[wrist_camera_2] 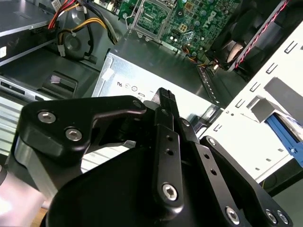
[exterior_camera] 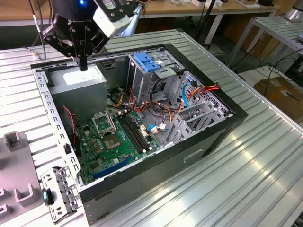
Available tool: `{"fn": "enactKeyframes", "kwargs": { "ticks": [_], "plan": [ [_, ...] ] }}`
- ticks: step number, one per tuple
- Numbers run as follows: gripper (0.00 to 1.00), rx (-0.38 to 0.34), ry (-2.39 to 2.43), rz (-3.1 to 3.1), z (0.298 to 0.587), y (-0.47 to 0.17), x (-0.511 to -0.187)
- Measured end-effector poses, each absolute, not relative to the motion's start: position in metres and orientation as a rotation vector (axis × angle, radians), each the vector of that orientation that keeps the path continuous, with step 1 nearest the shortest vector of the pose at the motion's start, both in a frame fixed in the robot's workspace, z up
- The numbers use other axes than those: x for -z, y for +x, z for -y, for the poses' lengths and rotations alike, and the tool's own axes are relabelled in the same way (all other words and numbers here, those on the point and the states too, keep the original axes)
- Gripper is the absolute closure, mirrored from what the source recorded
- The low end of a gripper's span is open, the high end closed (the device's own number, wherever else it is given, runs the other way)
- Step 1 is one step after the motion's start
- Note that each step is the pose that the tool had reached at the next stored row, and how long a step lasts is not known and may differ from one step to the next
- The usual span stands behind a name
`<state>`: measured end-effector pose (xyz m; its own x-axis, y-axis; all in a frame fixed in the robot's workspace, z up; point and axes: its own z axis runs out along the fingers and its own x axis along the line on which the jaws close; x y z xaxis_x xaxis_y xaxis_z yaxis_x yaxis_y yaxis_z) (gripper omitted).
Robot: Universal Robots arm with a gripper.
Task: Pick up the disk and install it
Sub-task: 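Reach for the disk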
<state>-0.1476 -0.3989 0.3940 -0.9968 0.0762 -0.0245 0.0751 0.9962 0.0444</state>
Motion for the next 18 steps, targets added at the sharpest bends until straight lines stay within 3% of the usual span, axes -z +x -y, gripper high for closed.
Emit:
{"fn": "enactKeyframes", "kwargs": {
  "ticks": [18],
  "plan": [
    [0.89, -0.068, 0.118, -3.112, 0.399, -0.167, -0.394]
  ]
}}
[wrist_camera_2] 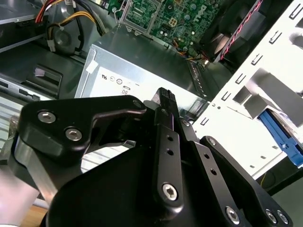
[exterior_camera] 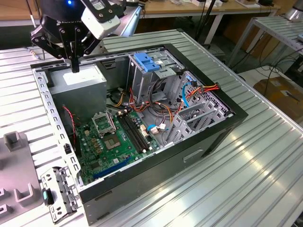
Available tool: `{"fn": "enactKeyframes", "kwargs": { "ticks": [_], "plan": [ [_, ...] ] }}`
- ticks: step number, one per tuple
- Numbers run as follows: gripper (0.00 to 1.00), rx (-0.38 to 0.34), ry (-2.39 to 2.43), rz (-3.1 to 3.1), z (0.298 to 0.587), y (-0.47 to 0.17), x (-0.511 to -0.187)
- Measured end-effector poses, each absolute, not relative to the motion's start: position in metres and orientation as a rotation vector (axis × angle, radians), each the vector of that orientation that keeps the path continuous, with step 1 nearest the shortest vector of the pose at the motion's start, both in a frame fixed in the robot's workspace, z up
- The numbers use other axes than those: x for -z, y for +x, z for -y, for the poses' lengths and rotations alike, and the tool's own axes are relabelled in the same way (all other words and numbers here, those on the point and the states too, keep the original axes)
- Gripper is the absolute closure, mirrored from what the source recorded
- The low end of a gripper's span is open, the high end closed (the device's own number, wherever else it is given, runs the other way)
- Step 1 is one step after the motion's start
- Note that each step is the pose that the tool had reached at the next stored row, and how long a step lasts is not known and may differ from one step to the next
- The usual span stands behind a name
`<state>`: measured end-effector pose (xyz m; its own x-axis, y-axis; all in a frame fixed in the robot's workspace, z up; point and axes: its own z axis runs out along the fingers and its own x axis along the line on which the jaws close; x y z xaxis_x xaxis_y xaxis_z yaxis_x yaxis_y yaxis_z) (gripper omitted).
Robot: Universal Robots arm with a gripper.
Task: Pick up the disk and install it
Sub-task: 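Reach for the disk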
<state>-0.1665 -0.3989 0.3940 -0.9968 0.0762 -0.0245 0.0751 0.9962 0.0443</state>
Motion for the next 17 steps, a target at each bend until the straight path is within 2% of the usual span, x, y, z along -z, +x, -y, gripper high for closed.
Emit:
{"fn": "enactKeyframes", "kwargs": {
  "ticks": [17],
  "plan": [
    [0.89, -0.068, 0.118, -3.112, 0.399, -0.187, -0.394]
  ]
}}
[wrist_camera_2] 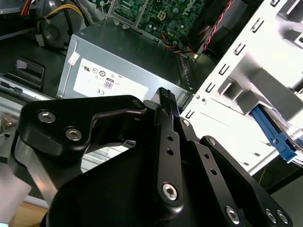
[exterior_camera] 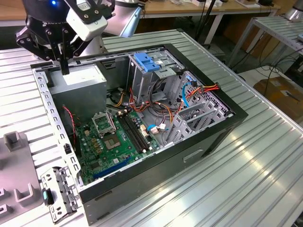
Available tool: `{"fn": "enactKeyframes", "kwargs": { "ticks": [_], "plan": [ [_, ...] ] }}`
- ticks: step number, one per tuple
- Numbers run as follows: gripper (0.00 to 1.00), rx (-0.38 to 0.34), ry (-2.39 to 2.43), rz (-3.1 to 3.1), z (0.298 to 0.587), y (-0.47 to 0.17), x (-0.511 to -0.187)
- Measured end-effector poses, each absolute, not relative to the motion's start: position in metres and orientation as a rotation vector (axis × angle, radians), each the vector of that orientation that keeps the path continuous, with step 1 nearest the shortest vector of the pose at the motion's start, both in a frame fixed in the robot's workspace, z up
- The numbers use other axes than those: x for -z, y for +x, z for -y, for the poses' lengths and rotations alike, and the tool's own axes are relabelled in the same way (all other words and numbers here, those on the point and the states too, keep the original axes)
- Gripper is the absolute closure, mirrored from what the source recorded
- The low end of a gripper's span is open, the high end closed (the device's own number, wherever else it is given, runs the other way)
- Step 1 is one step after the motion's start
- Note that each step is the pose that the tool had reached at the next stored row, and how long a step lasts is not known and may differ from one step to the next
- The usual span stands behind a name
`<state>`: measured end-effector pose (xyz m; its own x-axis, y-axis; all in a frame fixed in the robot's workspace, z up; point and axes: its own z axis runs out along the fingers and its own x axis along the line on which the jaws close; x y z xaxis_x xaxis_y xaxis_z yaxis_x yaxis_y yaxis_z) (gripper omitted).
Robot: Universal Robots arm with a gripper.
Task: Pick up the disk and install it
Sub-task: 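Reach for the disk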
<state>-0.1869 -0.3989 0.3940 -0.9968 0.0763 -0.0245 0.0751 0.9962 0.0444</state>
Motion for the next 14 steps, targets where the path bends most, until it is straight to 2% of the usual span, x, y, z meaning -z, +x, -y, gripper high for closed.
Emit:
{"fn": "enactKeyframes", "kwargs": {
  "ticks": [14],
  "plan": [
    [0.89, -0.068, 0.118, -3.112, 0.399, -0.206, -0.394]
  ]
}}
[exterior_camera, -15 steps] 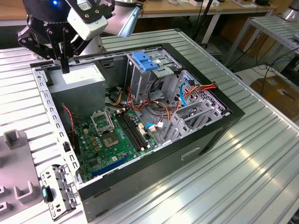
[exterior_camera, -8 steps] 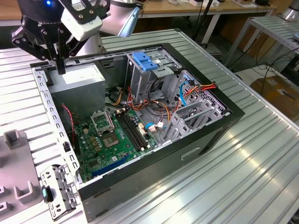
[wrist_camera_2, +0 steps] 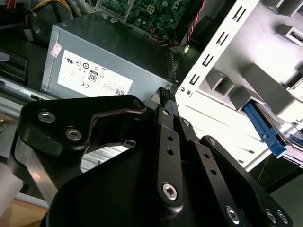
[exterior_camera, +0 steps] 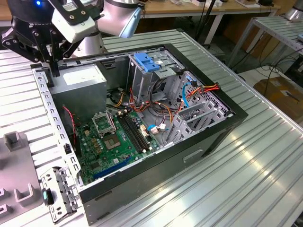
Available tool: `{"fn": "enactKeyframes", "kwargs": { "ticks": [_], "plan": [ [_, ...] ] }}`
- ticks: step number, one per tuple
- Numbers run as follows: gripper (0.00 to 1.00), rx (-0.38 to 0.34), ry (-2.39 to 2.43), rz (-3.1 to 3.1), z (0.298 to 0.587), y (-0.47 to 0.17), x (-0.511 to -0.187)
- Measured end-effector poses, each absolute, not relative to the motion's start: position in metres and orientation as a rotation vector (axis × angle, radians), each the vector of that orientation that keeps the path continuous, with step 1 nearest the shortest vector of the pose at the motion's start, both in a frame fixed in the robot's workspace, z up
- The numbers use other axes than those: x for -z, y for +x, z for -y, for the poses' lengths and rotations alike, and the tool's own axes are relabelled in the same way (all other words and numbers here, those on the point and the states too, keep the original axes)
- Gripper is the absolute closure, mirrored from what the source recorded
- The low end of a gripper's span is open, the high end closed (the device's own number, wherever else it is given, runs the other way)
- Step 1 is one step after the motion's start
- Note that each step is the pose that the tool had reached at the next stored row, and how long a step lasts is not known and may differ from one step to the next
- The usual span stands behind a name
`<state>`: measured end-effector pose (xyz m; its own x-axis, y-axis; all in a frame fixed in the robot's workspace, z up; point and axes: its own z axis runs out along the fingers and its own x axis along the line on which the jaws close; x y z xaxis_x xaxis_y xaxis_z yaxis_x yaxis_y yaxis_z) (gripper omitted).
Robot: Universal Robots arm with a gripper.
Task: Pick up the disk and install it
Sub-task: 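Reach for the disk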
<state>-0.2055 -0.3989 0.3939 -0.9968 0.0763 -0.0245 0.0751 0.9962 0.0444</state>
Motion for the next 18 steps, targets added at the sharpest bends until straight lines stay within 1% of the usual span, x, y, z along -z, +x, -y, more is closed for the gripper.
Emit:
{"fn": "enactKeyframes", "kwargs": {
  "ticks": [18],
  "plan": [
    [0.89, -0.068, 0.118, -3.113, 0.399, -0.217, -0.394]
  ]
}}
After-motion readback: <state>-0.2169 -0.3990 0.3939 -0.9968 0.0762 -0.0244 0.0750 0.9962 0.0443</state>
